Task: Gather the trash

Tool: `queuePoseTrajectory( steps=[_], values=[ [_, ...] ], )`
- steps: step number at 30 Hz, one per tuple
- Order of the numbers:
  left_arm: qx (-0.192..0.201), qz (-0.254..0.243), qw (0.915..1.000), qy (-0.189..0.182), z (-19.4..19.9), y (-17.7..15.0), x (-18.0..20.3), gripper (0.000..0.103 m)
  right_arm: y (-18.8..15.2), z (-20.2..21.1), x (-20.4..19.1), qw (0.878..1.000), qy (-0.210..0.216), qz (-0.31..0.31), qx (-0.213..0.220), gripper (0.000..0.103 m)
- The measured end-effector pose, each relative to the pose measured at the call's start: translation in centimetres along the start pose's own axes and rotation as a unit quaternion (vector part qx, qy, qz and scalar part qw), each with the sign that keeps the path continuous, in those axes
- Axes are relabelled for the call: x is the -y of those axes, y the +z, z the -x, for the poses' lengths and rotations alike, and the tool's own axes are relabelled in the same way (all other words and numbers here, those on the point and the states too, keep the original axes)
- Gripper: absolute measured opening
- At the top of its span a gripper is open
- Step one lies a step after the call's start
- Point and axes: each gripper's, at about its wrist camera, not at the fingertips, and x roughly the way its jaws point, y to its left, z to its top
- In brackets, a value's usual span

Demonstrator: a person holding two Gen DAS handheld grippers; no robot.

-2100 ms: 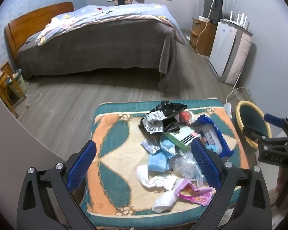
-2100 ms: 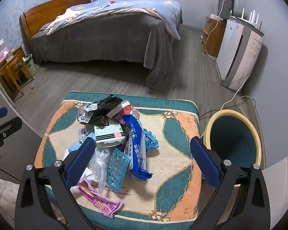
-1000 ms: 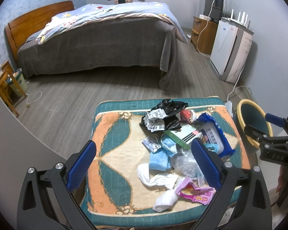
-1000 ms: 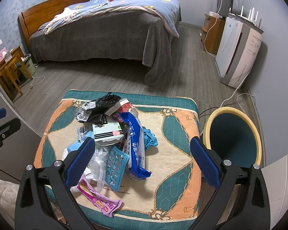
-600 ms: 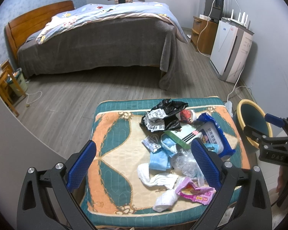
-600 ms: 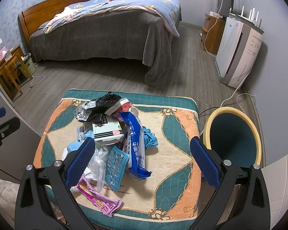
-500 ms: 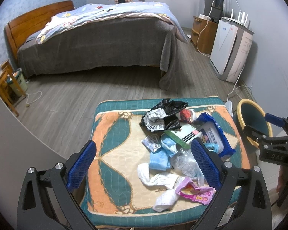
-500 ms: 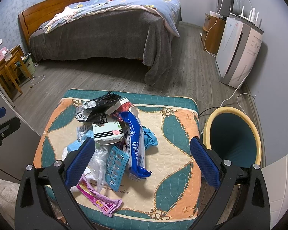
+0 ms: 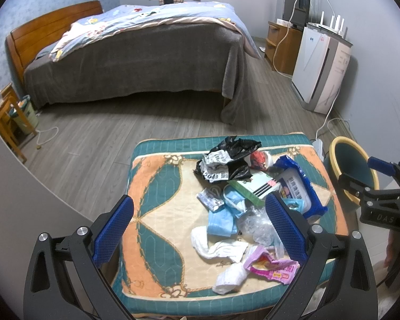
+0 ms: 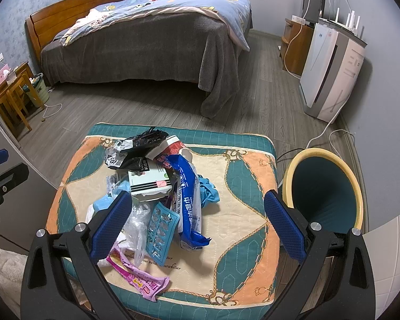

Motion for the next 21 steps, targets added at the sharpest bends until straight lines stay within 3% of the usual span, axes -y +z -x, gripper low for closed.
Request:
queuePoseTrajectory(
  steps=[21],
  values=[
    [-0.003, -0.007, 0.9999, 0.009, -0.47, -0.58, -0.14, 0.098, -0.68, -0.16, 0.05, 1.0, 0.011, 0.0, -0.008, 0.097]
  ],
)
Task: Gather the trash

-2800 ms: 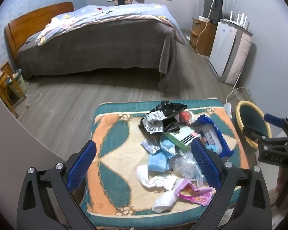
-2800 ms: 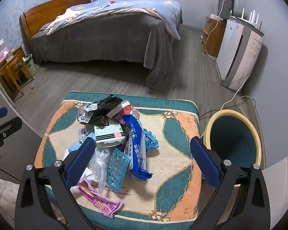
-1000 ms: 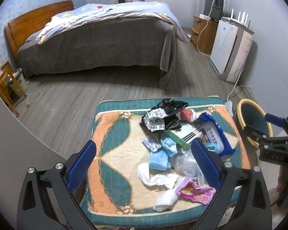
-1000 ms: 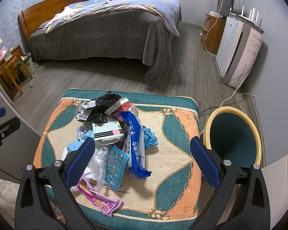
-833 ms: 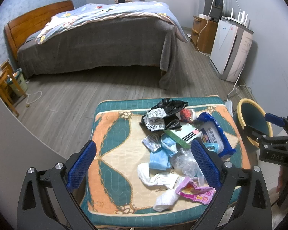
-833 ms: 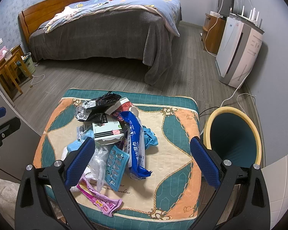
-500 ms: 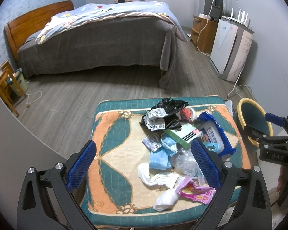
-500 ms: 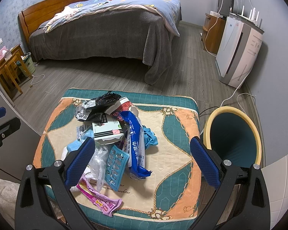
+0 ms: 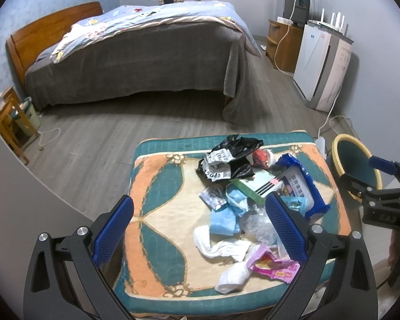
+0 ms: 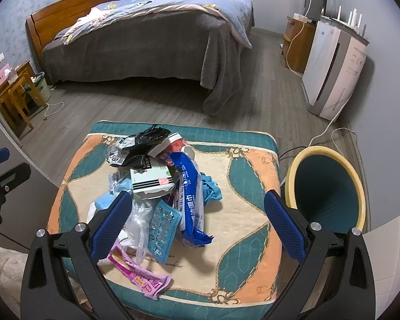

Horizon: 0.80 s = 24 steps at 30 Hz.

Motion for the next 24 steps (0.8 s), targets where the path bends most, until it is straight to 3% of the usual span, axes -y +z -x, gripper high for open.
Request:
queuePoseTrajectory(
  steps=[12, 16, 24],
  values=[
    [-0.003, -0.001, 1.0, -0.005, -1.1, 0.7, -0.5, 0.098, 0.2, -0.9, 0.6, 0.999, 0.005, -0.018, -0.039, 0.097],
    [-0.003, 0.0, 1.0, -0.008, -3.1, 2.1, -0.8, 0.098, 1.1, -2.3, 1.0, 0.999, 0.002, -0.008, -0.051, 0.097],
    [-0.028, -0.046, 0.9981, -0.029, -9.5, 4.7, 0.7, 0.098, 2.9, -6.4, 1.4, 0.997, 0.012, -0.006, -0.08, 0.097]
  ],
)
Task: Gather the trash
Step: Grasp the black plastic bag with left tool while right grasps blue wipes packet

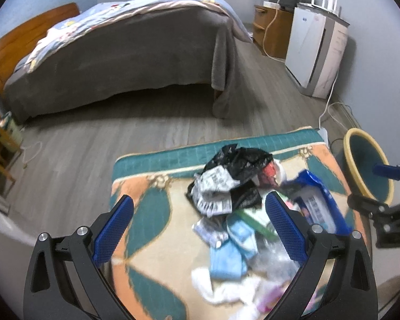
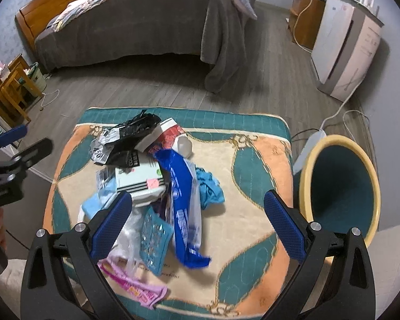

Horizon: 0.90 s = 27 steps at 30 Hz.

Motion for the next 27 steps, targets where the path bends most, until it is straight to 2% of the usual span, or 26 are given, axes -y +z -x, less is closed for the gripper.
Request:
queuePoseTrajectory(
  steps=[4, 9, 13, 16, 17, 18, 19, 20, 21, 22, 23, 27],
  values=[
    [-0.014, -0.029, 0.9994, -0.007, -3.7, 0.8, 0.5, 0.098, 0.3, -1.9, -0.6, 1.0, 0.013, 0.021, -0.019, 0.096],
    [-0.038, -0.063, 0.9971, -0.017, -7.5, 1.2, 1.9, 0.096, 0.3, -4.6, -0.7, 0.998, 0.024, 0.02, -0.056, 0.08],
    [-0.051, -0.085, 0.9947, -0.027, -9.6, 1.4, 3.4, 0.095, 0.5, -6.0, -0.9, 0.997, 0.028, 0.024, -0.063, 0.074],
    [-0.061, -0.104, 0.9923, -0.027, -10.8, 1.3, 4.2, 0.092, 0.7, -6.7, -0.9, 0.997, 0.03, 0.023, -0.067, 0.065],
    [-0.067, -0.111, 0.9911, -0.028, -11.3, 1.2, 4.4, 0.089, 0.7, -7.0, -0.8, 0.997, 0.03, 0.022, -0.07, 0.061],
    [-0.072, -0.118, 0.99, -0.028, -11.6, 1.2, 4.6, 0.081, 0.7, -7.3, -0.8, 0.997, 0.03, 0.022, -0.073, 0.06],
    [-0.077, -0.125, 0.9888, -0.028, -11.9, 1.1, 4.7, 0.073, 0.6, -7.6, -0.8, 0.996, 0.031, 0.021, -0.077, 0.056],
    [-0.08, -0.129, 0.988, -0.028, -12.1, 1.0, 4.8, 0.069, 0.6, -7.9, -0.9, 0.996, 0.033, 0.022, -0.083, 0.051],
    [-0.082, -0.132, 0.9875, -0.028, -12.1, 0.8, 4.8, 0.06, 0.5, -8.0, -1.0, 0.995, 0.036, 0.024, -0.087, 0.048],
    [-0.082, -0.133, 0.9874, -0.025, -12.2, 0.8, 4.8, 0.054, 0.4, -8.1, -1.2, 0.995, 0.036, 0.028, -0.089, 0.038],
    [-0.081, -0.134, 0.9874, -0.024, -12.0, 0.6, 4.8, 0.053, 0.3, -8.1, -1.3, 0.995, 0.035, 0.033, -0.09, 0.029],
    [-0.065, -0.144, 0.9872, -0.021, -11.0, 0.5, 4.7, 0.036, 0.1, -7.7, -1.3, 0.995, 0.033, 0.041, -0.086, 0.025]
  ],
)
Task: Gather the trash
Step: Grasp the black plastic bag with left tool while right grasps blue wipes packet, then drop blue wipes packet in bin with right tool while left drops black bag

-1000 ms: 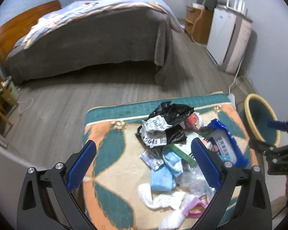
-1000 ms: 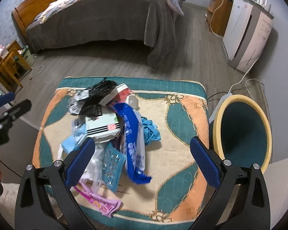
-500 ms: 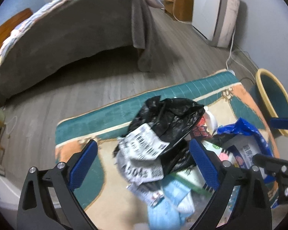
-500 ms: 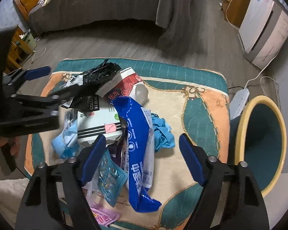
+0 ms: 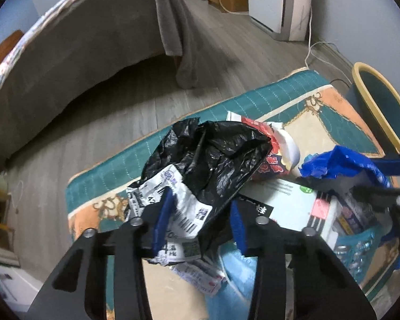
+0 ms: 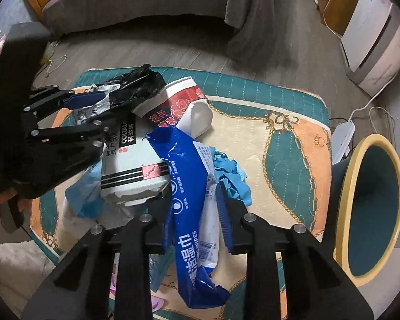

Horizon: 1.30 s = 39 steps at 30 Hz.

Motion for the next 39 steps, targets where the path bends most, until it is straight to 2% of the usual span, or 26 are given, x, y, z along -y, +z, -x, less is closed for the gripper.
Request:
queuePoseTrajectory(
  steps=[1, 6, 9, 14, 18, 22, 28, 33, 37, 39],
  values=[
    [0.003, -0.002, 1.0, 0.005, 0.4, -0.2, -0.1, 0.029, 0.0, 0.2, 0.0, 1.0, -0.001, 0.0, 0.002, 0.02],
    [0.026, 0.025, 0.9993, 0.001, 2.9, -0.5, -1.6, 0.022, -0.4, 2.1, 0.1, 1.0, -0.001, 0.004, 0.013, 0.018],
    [0.035, 0.038, 0.9986, -0.009, 4.5, -0.6, -2.3, 0.02, -0.3, 4.4, 0.4, 0.999, 0.003, -0.001, 0.035, 0.018],
    [0.071, 0.057, 0.9954, -0.029, 8.6, 0.2, -3.1, 0.02, -0.2, 8.8, 2.0, 0.996, 0.011, -0.016, 0.086, 0.018],
    [0.099, 0.055, 0.9926, -0.042, 12.0, 0.7, -2.3, 0.02, -0.9, 11.8, 3.7, 0.992, 0.01, -0.023, 0.12, 0.018],
    [0.124, 0.037, 0.9896, -0.063, 14.3, 1.8, 0.3, 0.02, -2.1, 13.6, 6.3, 0.989, -0.002, -0.042, 0.139, 0.018],
    [0.136, -0.004, 0.9845, -0.111, 15.6, 4.3, 6.4, 0.02, -4.9, 15.4, 11.8, 0.984, -0.031, -0.091, 0.152, 0.018],
    [0.129, -0.041, 0.9797, -0.148, 15.3, 5.7, 11.6, 0.02, -7.3, 16.5, 17.7, 0.974, -0.068, -0.144, 0.161, 0.018],
    [0.113, -0.072, 0.975, -0.177, 14.0, 6.8, 16.8, 0.021, -8.9, 16.4, 21.0, 0.965, -0.1, -0.177, 0.168, 0.018],
    [0.105, -0.082, 0.9736, -0.185, 13.2, 7.0, 18.1, 0.021, -9.5, 16.1, 22.3, 0.961, -0.117, -0.187, 0.167, 0.018]
  ],
)
